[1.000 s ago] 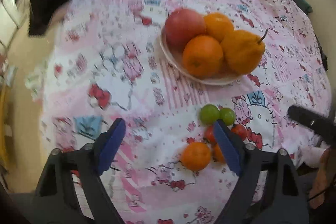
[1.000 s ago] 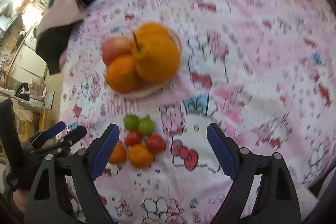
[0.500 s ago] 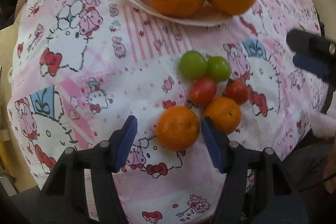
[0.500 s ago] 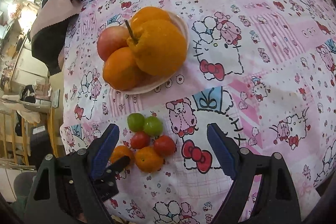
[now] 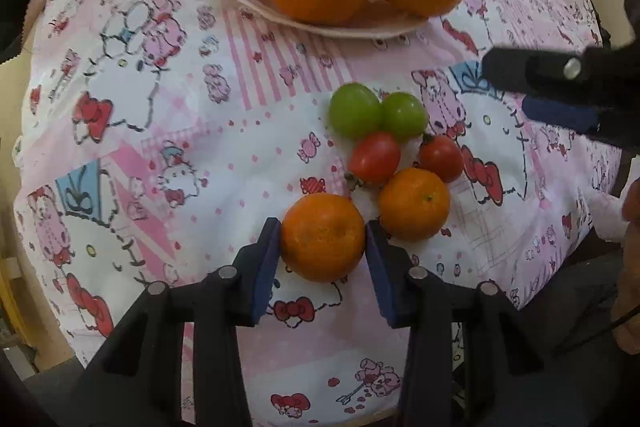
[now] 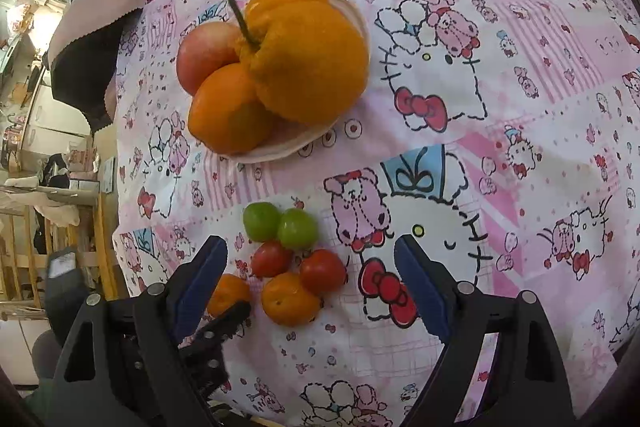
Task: Organize fruits
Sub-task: 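Grasp a small tangerine beside the tomatoes with the left tool, then carry the tangerine toward the plate with the left tool while the right tool carries its tangerine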
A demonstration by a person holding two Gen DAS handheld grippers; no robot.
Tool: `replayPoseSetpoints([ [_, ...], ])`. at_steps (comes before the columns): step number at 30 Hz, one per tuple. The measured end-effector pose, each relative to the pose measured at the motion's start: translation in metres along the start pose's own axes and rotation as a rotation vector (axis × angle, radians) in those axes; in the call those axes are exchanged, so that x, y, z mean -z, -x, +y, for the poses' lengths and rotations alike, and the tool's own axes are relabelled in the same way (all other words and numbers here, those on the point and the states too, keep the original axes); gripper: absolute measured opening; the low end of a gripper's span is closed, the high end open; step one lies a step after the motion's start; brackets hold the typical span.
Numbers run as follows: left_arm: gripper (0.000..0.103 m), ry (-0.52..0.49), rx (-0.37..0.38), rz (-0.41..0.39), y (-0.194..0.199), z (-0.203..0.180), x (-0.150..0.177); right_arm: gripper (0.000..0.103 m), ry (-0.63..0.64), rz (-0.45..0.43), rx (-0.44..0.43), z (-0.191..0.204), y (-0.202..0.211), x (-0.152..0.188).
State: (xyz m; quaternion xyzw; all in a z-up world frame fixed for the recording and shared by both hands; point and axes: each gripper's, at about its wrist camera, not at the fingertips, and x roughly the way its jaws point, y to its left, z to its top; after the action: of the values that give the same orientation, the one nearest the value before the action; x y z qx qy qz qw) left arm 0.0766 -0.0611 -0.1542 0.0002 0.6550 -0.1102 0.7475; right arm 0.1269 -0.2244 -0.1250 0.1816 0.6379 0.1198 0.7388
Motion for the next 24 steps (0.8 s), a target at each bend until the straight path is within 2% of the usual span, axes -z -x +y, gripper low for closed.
replayPoseSetpoints([
  [5,0.038,-0.01,-0.007,-0.054,0.018,0.0,0.002,0.088,-0.003,0.04,-0.028,0.004,-0.006,0.008],
  [8,0.038,0.007,-0.013,-0.079,0.027,0.012,0.0,0.088,0.002,0.064,-0.033,0.008,-0.012,0.015],
  [13,0.038,0.046,-0.056,-0.088,0.029,0.029,-0.006,0.087,0.011,0.102,-0.06,0.015,-0.019,0.02],
  [15,0.038,0.065,-0.089,-0.103,0.03,0.035,-0.007,0.079,0.011,0.121,-0.078,0.016,-0.022,0.021],
  [16,0.038,0.077,-0.103,-0.112,0.031,0.038,-0.007,0.069,0.011,0.14,-0.09,0.017,-0.025,0.023],
  [17,0.038,0.098,-0.114,-0.124,0.033,0.042,-0.009,0.064,0.006,0.165,-0.108,0.016,-0.029,0.024],
  [19,0.038,0.131,-0.118,-0.138,0.036,0.049,-0.011,0.06,0.0,0.196,-0.113,0.016,-0.035,0.027],
  [24,0.038,0.162,-0.127,-0.178,0.045,0.055,-0.014,0.059,0.024,0.233,-0.098,0.021,-0.046,0.034],
])
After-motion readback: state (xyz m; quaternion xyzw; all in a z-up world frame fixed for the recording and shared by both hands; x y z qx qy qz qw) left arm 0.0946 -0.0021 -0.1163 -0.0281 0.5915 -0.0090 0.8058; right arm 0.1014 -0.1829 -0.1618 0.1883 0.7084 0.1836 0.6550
